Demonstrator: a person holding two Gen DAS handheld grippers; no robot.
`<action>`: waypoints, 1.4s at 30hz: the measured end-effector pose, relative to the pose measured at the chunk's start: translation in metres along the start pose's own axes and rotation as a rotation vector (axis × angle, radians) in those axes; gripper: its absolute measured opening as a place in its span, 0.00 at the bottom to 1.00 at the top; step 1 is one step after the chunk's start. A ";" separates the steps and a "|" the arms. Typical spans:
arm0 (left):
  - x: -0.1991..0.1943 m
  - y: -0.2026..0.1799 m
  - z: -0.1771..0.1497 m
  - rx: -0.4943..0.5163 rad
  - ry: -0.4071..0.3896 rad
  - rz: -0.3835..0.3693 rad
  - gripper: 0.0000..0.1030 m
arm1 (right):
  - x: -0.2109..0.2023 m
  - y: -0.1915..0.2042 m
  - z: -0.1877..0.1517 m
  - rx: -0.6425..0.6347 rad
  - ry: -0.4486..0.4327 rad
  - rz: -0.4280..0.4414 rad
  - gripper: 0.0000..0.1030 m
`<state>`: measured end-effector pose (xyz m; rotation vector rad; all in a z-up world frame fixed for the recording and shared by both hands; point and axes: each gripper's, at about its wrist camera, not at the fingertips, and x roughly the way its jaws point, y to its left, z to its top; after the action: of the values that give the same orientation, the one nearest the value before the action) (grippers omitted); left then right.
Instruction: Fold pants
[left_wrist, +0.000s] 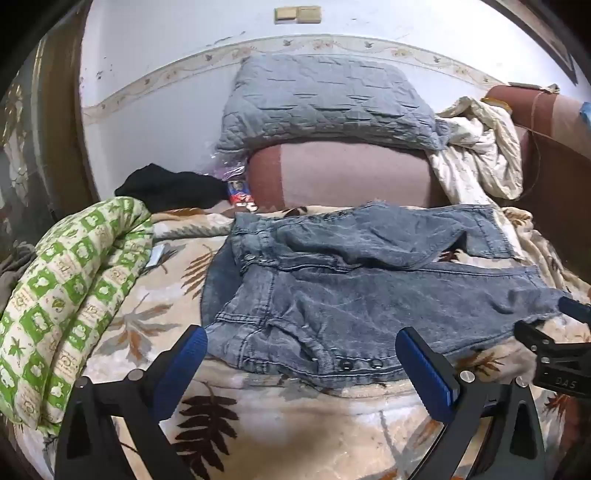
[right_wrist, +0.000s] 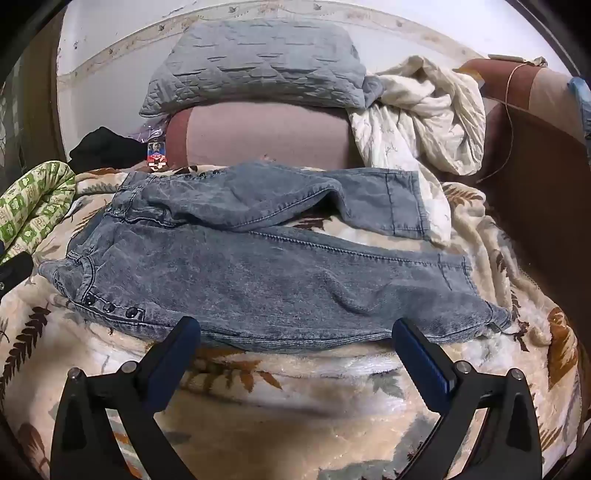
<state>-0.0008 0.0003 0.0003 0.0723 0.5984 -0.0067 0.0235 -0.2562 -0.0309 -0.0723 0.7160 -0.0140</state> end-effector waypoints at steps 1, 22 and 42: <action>-0.001 0.000 0.000 -0.001 -0.006 0.010 1.00 | -0.001 0.000 -0.001 -0.004 -0.019 -0.002 1.00; 0.012 0.014 -0.007 -0.020 0.014 0.066 1.00 | -0.014 -0.011 0.019 0.030 -0.058 -0.009 1.00; 0.012 0.014 -0.005 -0.020 0.015 0.083 1.00 | -0.012 -0.013 0.019 0.046 -0.055 0.000 1.00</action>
<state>0.0070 0.0145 -0.0097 0.0779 0.6102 0.0804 0.0268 -0.2679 -0.0081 -0.0281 0.6599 -0.0280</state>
